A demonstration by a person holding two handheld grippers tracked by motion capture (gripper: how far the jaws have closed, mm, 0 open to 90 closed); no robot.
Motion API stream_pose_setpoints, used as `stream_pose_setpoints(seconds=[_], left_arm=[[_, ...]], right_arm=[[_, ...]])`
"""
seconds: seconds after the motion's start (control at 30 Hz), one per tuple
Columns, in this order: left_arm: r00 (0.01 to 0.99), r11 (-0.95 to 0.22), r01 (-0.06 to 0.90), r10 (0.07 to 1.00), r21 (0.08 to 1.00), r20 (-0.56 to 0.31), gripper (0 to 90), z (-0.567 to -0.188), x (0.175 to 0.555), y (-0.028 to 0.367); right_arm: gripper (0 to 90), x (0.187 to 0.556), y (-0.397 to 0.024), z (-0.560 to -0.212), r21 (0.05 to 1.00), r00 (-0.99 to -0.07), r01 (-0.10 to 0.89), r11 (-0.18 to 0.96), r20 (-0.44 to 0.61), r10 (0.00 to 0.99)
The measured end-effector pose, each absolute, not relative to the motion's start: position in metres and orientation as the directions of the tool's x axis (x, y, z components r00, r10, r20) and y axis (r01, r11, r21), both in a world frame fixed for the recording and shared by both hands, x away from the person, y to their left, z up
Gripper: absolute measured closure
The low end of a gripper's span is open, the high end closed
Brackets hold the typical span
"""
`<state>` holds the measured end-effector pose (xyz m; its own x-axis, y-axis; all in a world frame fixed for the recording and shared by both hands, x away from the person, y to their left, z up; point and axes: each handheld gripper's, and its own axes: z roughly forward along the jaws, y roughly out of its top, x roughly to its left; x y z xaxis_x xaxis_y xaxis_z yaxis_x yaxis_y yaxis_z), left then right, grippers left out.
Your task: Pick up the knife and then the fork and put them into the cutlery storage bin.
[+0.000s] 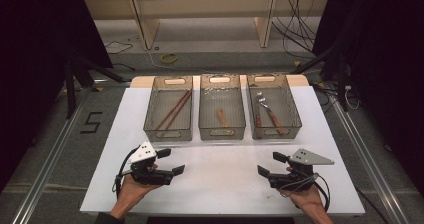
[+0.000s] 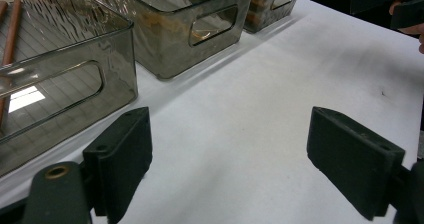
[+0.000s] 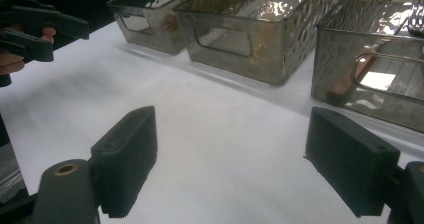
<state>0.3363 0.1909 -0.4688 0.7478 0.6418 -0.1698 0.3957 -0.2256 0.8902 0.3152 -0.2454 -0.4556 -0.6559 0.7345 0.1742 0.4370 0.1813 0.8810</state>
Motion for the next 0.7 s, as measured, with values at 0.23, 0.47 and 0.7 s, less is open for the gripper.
stream_pose_setpoints(seconds=[0.23, 0.47, 0.7], left_arm=[[0.748, -0.226, 0.394, 0.642, 0.891, -0.168, 17.6, -0.4687, 0.3364, 0.191], [0.748, -0.226, 0.395, 0.642, 0.89, -0.17, 17.6, -0.4689, 0.3363, 0.1908], [0.748, -0.228, 0.397, 0.642, 0.889, -0.17, 17.6, -0.469, 0.3368, 0.1905]], right_arm=[[21.6, 0.3153, -0.2452, -0.4553, 0.882, -0.655, 0.435, 0.183, 0.17, 0.737], [21.6, 0.3156, -0.2454, -0.455, 0.883, -0.656, 0.431, 0.184, 0.166, 0.736], [21.6, 0.3163, -0.2459, -0.4553, 0.882, -0.654, 0.433, 0.184, 0.167, 0.738]])
